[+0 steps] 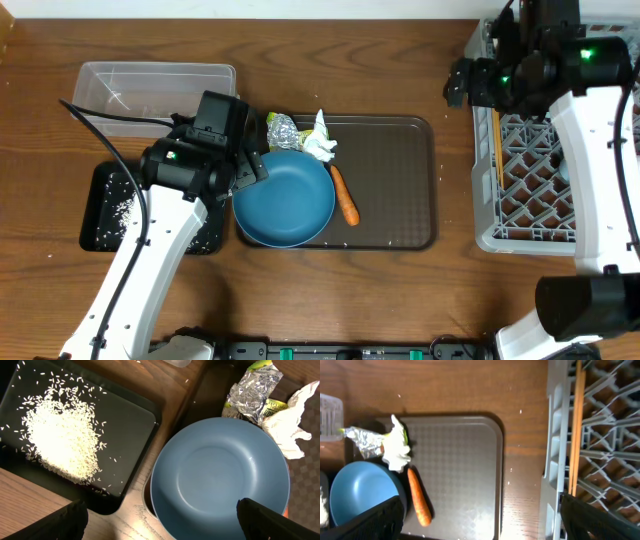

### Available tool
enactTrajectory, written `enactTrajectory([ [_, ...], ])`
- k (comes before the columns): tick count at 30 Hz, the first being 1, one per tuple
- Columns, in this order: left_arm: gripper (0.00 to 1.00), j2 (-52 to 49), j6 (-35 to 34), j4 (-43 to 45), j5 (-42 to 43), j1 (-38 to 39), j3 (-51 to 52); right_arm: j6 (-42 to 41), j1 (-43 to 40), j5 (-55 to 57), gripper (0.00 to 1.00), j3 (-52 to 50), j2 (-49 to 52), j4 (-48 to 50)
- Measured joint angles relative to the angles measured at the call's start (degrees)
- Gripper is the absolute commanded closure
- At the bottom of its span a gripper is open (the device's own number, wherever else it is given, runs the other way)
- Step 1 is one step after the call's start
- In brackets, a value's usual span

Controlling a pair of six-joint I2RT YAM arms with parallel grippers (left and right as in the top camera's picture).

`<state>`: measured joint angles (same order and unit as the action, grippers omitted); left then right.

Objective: Sort waste into correct bins and load items into the dishwasher rack
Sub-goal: 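Carry the second chopstick to the rack's left side and insert it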

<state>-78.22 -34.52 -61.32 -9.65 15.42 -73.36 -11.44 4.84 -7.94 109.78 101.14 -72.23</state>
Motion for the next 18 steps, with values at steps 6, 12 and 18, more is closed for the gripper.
enactTrajectory([
  [6,0.02,-0.02,0.02,0.0,0.0,0.0,0.0,-3.17,-2.27,9.9,0.01,-0.02,1.18,-1.9],
  [12,0.02,-0.02,0.0,0.0,0.0,0.0,0.0,-7.89,-9.86,12.28,0.01,-0.02,1.25,-7.56],
  [18,0.02,-0.02,0.02,0.0,0.0,0.0,0.0,-9.42,-12.07,11.17,0.01,-0.02,1.25,-8.37],
])
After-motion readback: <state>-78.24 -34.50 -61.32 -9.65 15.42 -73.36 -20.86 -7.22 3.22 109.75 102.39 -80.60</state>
